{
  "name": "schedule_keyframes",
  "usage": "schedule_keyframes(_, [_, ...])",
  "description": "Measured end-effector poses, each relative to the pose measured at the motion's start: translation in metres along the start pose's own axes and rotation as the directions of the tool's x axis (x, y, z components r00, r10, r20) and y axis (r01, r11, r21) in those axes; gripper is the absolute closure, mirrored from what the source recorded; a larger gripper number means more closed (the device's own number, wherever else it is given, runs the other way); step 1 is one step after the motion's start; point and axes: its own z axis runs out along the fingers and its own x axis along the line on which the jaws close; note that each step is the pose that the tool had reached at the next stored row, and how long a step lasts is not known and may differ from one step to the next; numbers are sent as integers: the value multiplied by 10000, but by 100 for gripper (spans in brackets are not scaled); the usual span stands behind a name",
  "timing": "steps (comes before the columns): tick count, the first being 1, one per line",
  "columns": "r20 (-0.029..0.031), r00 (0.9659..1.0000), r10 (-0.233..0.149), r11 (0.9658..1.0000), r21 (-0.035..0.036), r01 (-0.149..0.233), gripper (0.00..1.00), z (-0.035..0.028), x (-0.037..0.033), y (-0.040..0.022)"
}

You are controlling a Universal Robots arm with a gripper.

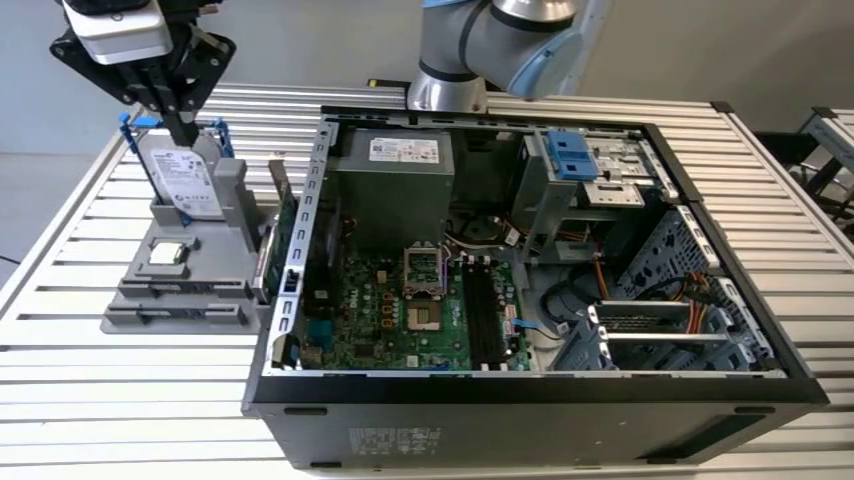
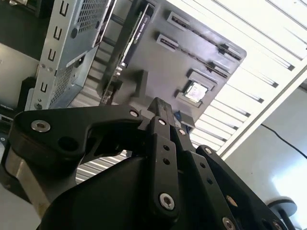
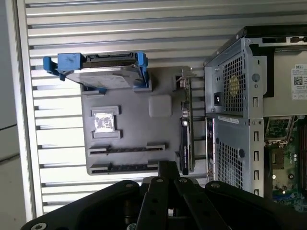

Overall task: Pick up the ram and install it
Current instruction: 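Reach for the ram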

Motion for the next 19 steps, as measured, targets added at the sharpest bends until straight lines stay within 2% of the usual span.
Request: schedule_keyframes(19, [0, 10000, -13, 10000, 0, 13, 100, -7, 315, -32])
